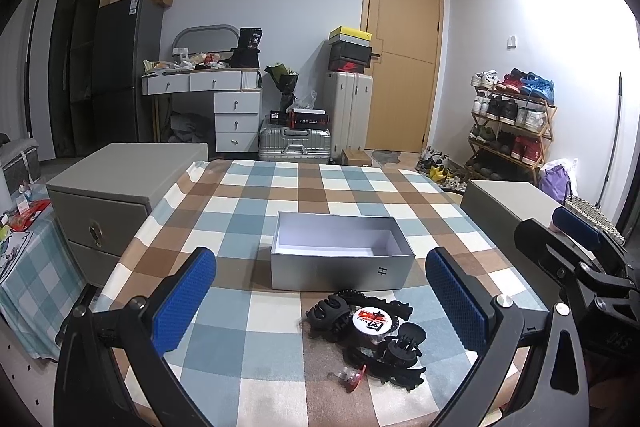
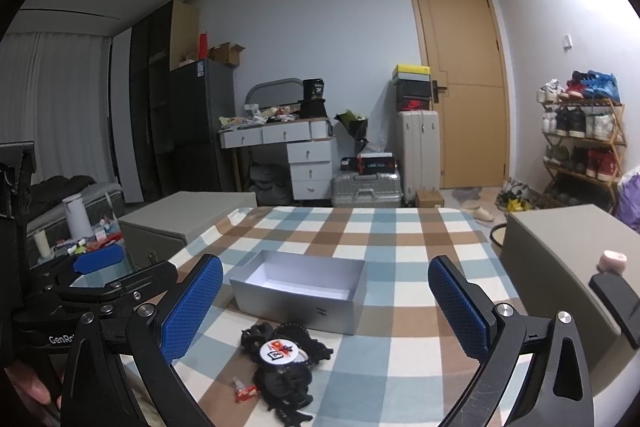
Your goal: Organize jewelry
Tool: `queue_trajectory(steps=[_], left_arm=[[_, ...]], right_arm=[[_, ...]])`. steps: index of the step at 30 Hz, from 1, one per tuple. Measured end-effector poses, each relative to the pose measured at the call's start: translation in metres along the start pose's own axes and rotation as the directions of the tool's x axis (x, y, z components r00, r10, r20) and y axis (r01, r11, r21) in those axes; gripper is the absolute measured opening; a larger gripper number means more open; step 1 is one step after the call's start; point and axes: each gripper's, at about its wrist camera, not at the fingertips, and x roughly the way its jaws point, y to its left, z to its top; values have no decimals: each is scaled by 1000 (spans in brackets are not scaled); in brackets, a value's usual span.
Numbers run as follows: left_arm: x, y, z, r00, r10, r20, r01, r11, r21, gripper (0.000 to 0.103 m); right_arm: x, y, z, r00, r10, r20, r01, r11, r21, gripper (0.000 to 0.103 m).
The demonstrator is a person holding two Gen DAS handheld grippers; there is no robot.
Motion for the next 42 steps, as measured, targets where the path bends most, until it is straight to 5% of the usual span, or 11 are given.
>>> queue_trajectory(steps=[42], left_arm=[[11,-3,-4,999,-16,-49,16,1000,0,102]], right_arm=[[4,-2,-5,1000,-2,-10,2,1000,13,103]])
